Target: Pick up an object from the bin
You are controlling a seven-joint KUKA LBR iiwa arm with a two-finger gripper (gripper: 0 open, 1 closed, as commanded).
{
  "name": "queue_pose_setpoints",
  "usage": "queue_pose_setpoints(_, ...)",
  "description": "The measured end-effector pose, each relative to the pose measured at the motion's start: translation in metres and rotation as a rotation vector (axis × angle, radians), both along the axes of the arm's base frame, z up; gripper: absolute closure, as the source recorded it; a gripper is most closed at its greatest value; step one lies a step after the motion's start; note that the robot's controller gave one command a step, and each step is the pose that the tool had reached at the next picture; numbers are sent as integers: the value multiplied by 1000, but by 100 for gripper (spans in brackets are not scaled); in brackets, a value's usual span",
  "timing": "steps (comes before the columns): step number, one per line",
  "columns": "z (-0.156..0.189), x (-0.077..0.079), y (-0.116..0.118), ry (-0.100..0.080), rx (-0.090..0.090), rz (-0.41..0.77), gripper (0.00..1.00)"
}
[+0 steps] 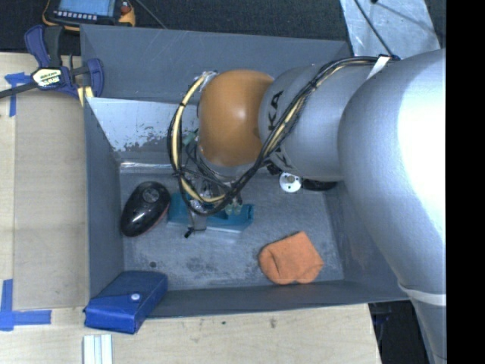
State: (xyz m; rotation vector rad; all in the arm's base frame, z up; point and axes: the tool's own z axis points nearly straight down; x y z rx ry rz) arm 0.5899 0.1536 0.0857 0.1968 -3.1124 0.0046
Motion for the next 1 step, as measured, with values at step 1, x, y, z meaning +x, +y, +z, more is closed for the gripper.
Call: queue_pose_setpoints(1, -2, 0, 5, 1, -7, -117, 100)
